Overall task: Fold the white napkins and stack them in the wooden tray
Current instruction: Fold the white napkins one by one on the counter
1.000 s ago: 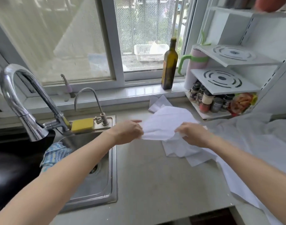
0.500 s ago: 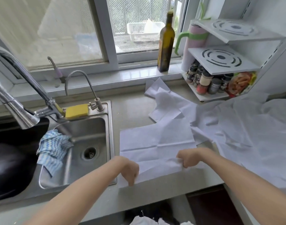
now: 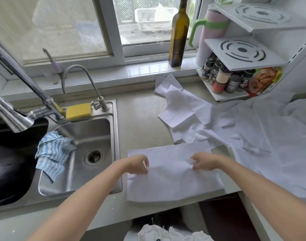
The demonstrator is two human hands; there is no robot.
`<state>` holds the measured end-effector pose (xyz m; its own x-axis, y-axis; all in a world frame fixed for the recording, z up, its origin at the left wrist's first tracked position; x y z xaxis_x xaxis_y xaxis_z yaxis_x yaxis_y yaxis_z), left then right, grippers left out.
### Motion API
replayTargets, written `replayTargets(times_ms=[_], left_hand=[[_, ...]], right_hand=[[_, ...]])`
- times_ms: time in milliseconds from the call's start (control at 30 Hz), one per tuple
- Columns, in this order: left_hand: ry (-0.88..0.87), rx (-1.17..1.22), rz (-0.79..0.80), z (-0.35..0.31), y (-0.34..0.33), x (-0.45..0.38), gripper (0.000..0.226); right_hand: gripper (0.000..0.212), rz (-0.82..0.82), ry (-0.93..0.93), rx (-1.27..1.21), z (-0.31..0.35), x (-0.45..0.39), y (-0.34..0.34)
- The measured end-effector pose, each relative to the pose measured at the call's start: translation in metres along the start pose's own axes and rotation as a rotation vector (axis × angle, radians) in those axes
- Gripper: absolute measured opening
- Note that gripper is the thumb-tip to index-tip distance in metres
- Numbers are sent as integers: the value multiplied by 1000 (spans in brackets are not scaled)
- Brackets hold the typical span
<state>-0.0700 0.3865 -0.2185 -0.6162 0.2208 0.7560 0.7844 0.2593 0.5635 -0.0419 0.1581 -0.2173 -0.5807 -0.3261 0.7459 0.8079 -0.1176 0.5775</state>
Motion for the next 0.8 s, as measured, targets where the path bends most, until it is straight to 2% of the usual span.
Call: replayTargets(times_ms=[67,167,333,433,600,800], left_hand=[[32,12,-223,1,25,-7,23],[102,-54,-342,3,35,-14,24],[199,-305,-359,13,40,-31,21],[216,-334,-302,17,38,-43,27],[234,-412,-278,23,31,-52,29],[281,-421,-367,26,35,-56,31]], right_hand=[[31,-176,-9,-2,-8,-7,19],[30,-294,-18,22,-11,-19,33],[24,-395,-25,57,-9,-35,46],[15,-443,-31,146,-5,-43,51],[23,-534,-52,275,2,-52,57],[21,-566,-103,246,-2,-61,58]])
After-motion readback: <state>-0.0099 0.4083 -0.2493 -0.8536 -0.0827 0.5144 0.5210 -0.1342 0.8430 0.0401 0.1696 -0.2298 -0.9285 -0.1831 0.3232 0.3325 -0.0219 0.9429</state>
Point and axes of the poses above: each hand's wrist, its own x-axis away from the middle knuckle, its own y-axis out of the back of the hand, z = x × y, the point moved 9 cm from there along -x, towards the middle knuckle, and after that the axes turned 3 degrees about -x, right-handed, at the moved point
